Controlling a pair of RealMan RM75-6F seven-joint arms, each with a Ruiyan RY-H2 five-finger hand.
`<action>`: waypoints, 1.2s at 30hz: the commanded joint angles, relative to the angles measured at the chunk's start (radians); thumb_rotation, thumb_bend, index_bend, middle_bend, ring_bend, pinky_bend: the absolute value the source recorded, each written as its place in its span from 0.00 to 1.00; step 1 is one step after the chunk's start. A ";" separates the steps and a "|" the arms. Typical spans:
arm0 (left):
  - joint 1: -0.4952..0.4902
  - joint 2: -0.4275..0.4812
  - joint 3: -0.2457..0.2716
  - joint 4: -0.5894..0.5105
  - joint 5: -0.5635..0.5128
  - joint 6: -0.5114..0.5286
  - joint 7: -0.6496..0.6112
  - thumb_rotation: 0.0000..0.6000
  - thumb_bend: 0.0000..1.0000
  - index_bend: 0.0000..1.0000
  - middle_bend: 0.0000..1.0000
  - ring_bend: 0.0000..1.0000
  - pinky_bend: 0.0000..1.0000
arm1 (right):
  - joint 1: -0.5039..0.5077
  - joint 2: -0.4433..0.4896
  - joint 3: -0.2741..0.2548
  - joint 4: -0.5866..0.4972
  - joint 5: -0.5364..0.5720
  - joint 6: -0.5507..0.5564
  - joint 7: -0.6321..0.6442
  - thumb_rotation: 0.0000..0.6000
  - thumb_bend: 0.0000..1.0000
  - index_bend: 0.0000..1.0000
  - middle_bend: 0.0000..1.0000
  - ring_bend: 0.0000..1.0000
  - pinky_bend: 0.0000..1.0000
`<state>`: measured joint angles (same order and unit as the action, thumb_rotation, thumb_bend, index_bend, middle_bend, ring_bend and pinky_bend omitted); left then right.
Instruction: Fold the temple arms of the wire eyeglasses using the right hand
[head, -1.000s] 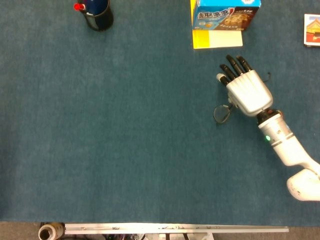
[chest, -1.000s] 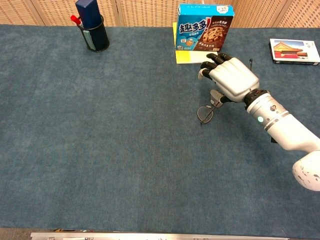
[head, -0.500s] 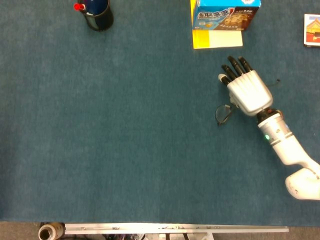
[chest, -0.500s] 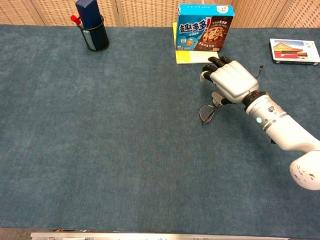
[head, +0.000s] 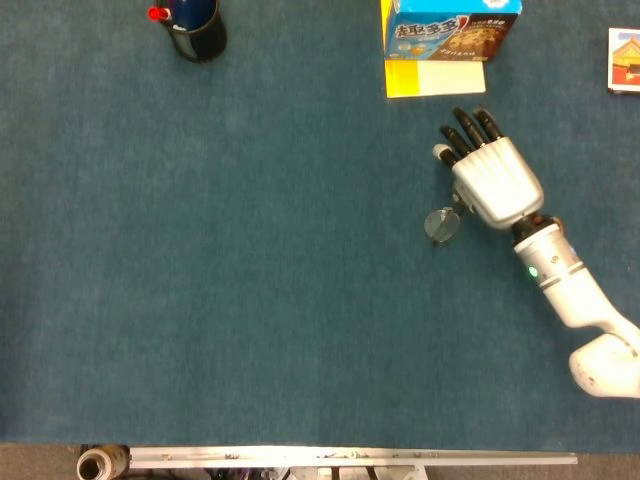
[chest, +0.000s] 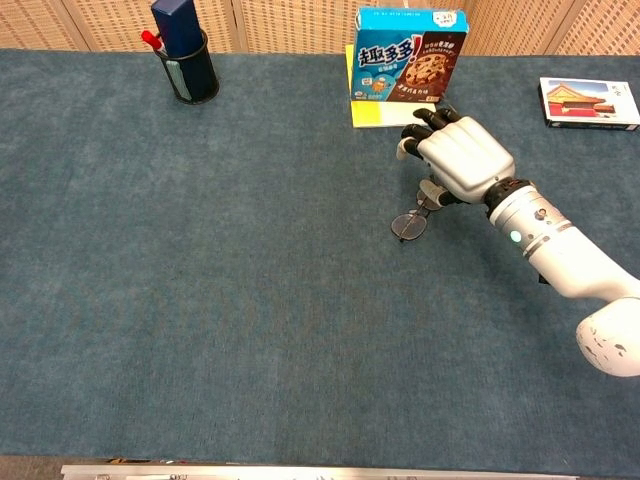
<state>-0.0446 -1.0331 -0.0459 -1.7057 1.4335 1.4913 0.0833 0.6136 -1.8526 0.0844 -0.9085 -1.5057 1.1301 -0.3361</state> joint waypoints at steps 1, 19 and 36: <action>0.000 0.000 0.000 -0.001 0.000 0.000 0.002 1.00 0.10 0.21 0.19 0.23 0.49 | -0.005 0.015 -0.003 -0.023 -0.005 0.012 -0.003 1.00 0.35 0.34 0.24 0.08 0.16; -0.001 -0.002 0.000 0.000 -0.004 -0.003 0.009 1.00 0.10 0.21 0.19 0.23 0.49 | -0.041 0.104 -0.027 -0.185 -0.055 0.095 -0.007 1.00 0.35 0.34 0.24 0.08 0.16; -0.004 -0.006 0.003 -0.001 -0.003 -0.008 0.019 1.00 0.10 0.21 0.19 0.23 0.49 | -0.035 0.297 0.081 -0.492 -0.099 0.231 -0.113 1.00 0.35 0.34 0.24 0.08 0.16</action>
<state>-0.0481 -1.0392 -0.0431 -1.7070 1.4305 1.4835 0.1022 0.5787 -1.5675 0.1551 -1.3888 -1.6073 1.3527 -0.4389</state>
